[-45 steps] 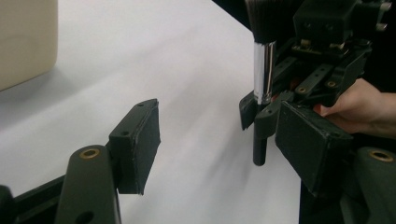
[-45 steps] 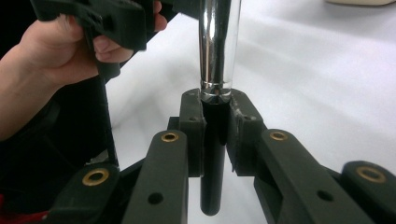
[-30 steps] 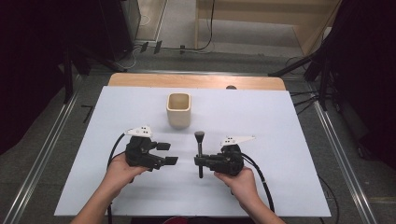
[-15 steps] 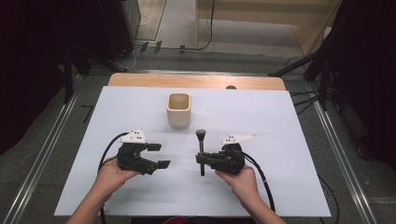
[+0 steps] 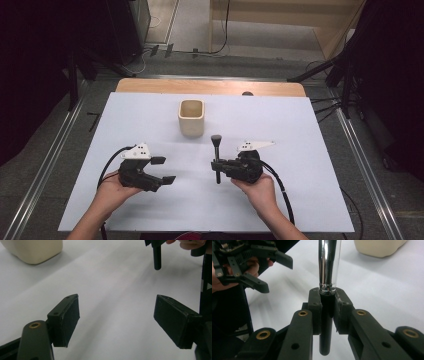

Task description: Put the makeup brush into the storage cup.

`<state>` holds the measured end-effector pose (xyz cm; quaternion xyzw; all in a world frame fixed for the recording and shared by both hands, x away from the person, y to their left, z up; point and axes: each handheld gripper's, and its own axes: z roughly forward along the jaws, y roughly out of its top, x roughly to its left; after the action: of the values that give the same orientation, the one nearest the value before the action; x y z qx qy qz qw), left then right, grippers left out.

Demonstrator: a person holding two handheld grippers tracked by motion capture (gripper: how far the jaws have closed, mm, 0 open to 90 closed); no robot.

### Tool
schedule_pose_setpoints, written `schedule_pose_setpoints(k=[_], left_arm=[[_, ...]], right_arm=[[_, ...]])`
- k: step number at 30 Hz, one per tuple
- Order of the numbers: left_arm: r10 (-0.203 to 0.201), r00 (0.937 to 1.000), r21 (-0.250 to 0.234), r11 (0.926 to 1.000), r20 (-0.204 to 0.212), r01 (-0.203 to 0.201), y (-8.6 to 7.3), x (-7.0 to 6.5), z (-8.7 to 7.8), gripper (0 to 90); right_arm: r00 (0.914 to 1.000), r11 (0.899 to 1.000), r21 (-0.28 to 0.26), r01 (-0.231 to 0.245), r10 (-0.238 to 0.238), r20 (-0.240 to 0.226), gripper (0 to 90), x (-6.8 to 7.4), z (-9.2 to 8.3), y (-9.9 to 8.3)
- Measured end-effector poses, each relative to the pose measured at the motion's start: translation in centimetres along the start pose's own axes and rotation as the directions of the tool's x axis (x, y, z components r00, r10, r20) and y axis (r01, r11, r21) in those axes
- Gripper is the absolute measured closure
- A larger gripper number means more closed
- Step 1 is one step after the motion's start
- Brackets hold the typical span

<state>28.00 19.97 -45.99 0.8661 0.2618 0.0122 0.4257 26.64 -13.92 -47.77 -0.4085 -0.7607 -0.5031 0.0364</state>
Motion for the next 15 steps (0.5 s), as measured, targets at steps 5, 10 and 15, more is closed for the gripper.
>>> schedule_pose_setpoints(k=[5, 10, 15], left_arm=[[-0.01, 0.9999, -0.002, 1.0, -0.006, 0.01, -0.5, 0.1, -0.4, 21.2], [-0.009, 0.9998, 0.003, 1.0, -0.018, 0.009, -0.8, 0.1, -0.6, 20.8], [-0.011, 0.9996, 0.004, 0.9999, -0.028, 0.011, -1.1, 0.2, -0.9, 20.7]], right_arm=[[1.0, 1.0, -0.006, -0.006, 0.006, -0.001, 79.5, -0.1, -0.1, 0.4], [1.0, 1.0, 0.0, 0.007, -0.007, 0.003, 79.6, 0.0, 0.2, 1.0], [0.9998, 1.0, -0.003, 0.016, -0.016, 0.011, 79.6, -0.1, 0.4, 1.5]])
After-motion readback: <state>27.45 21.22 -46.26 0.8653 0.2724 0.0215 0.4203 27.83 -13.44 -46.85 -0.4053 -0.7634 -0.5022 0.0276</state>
